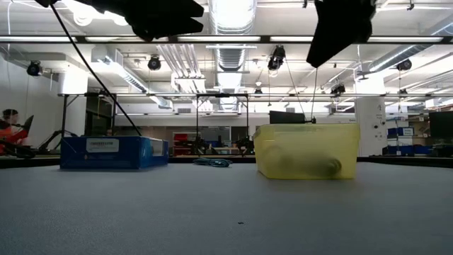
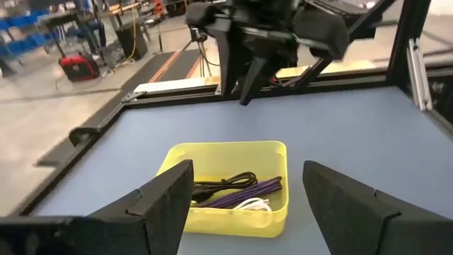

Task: Pick and place USB-C Cables
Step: Put the black blue charger cable into the yellow bin

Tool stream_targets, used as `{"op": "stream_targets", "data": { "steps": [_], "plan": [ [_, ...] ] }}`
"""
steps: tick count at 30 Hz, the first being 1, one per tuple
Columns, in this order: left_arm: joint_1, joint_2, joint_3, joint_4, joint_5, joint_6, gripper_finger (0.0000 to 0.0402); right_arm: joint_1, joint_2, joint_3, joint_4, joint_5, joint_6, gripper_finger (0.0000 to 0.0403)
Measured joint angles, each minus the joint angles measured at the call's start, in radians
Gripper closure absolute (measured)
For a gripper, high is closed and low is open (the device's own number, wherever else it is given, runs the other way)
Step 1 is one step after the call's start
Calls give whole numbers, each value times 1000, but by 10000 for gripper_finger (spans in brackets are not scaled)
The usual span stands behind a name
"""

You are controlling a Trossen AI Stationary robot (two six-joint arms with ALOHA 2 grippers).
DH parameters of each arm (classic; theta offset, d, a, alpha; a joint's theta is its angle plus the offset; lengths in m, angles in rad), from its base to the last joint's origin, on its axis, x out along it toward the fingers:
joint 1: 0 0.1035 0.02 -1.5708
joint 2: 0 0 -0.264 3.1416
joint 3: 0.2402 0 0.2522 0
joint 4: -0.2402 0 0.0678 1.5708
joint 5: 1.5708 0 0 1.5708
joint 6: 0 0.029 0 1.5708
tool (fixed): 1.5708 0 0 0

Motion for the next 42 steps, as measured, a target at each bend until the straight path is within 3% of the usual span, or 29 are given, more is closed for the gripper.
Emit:
{"op": "stream_targets", "data": {
  "steps": [3,6,11,13,15,19,26,33,42],
  "plan": [
    [0,0,0,-1,0,-50,151,52,0,-59,66,90,-7,303],
    [0,0,-1,0,0,-107,151,94,0,-148,246,166,-106,325],
    [0,0,-5,1,0,-178,151,119,1,-374,906,193,-430,357],
    [0,0,-5,2,0,-193,151,115,1,-466,1222,114,-580,367],
    [0,0,-5,5,0,-193,151,104,1,-543,1471,-34,-715,374],
    [5,0,-4,33,0,-193,151,67,-18,-645,1728,-278,-854,385],
    [46,2,29,29,-20,-220,151,-40,-144,-746,1705,-325,-850,390],
    [106,7,50,22,-16,-251,151,-164,-340,-827,1624,-439,-833,390],
    [182,31,88,-83,28,-379,151,-290,-598,-905,1500,-447,-820,390]
  ]
}}
